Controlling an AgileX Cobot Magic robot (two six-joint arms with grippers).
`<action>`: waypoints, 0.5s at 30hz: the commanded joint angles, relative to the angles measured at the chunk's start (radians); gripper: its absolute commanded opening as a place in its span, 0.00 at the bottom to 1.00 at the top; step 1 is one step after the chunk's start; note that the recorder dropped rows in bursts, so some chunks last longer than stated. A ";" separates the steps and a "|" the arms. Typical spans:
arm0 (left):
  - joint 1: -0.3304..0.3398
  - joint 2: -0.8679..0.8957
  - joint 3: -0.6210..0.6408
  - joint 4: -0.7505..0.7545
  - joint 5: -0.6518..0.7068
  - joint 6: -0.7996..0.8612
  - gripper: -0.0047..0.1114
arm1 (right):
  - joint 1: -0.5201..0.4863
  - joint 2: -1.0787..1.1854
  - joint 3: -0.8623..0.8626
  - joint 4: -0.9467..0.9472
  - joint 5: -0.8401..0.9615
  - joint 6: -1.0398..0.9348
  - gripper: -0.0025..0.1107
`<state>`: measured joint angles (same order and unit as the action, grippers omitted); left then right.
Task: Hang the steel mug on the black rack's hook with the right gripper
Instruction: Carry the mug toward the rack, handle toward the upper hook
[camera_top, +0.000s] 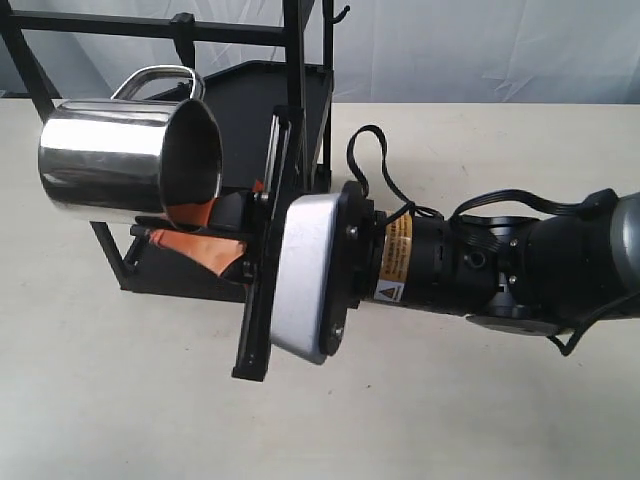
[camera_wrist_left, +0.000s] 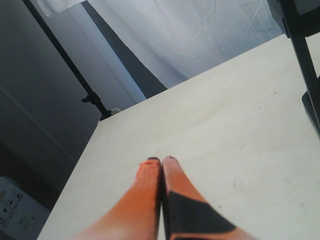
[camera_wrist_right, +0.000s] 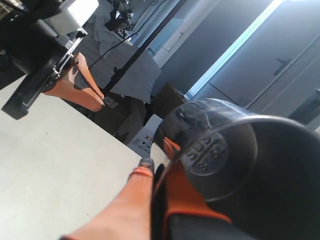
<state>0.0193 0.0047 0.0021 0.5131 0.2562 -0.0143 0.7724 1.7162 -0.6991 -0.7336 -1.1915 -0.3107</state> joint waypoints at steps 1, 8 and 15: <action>-0.001 -0.005 -0.002 0.001 -0.013 -0.002 0.05 | -0.019 0.005 -0.007 0.022 -0.030 -0.013 0.01; -0.001 -0.005 -0.002 0.001 -0.013 -0.002 0.05 | -0.070 0.005 -0.007 -0.040 -0.030 0.004 0.01; -0.001 -0.005 -0.002 0.001 -0.013 -0.002 0.05 | -0.074 0.005 -0.007 -0.048 -0.030 0.022 0.01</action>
<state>0.0193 0.0047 0.0021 0.5131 0.2562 -0.0143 0.7044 1.7225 -0.6991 -0.7795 -1.1932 -0.2956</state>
